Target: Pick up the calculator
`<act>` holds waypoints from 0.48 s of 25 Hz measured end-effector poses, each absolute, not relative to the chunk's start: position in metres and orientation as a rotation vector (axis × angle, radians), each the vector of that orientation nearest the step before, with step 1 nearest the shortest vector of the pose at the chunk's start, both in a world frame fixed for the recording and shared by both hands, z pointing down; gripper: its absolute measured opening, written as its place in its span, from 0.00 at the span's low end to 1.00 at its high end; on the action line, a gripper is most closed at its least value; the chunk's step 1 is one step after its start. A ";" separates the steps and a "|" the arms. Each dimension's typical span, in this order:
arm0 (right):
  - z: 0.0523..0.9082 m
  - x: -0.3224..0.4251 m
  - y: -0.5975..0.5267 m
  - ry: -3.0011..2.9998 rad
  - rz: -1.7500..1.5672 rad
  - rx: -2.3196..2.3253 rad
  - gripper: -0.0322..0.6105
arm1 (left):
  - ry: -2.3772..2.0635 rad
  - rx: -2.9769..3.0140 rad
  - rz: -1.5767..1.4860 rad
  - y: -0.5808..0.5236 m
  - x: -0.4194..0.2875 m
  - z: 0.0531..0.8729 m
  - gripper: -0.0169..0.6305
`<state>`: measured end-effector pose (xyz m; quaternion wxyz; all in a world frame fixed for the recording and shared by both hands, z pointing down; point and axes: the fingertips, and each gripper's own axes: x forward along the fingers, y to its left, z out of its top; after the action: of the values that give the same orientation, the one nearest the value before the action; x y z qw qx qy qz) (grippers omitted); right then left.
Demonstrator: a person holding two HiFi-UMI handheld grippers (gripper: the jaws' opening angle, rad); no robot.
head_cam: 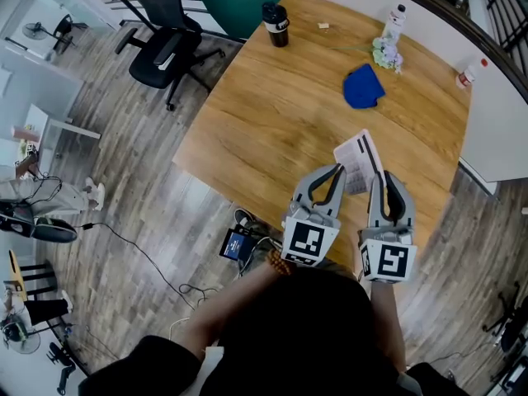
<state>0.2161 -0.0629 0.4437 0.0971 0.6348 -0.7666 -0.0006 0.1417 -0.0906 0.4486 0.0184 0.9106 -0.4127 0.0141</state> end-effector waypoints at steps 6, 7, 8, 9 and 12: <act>0.452 0.221 -0.060 -2.261 0.023 1.867 0.13 | -1.260 2.824 0.068 -0.087 0.146 0.454 0.07; 0.453 0.221 -0.060 -2.260 0.025 1.862 0.13 | -1.259 2.824 0.070 -0.087 0.146 0.455 0.07; 0.454 0.221 -0.060 -2.259 0.026 1.857 0.13 | -1.259 2.824 0.070 -0.087 0.147 0.456 0.07; 0.455 0.221 -0.060 -2.258 0.025 1.851 0.13 | -1.260 2.822 0.071 -0.087 0.147 0.456 0.07; 0.457 0.219 -0.060 -2.252 0.019 1.839 0.12 | -1.257 2.819 0.075 -0.086 0.147 0.458 0.07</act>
<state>0.2193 -0.0601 0.4566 0.1166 0.6283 -0.7692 0.0064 0.1472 -0.0859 0.4584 0.0271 0.9126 -0.4071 0.0243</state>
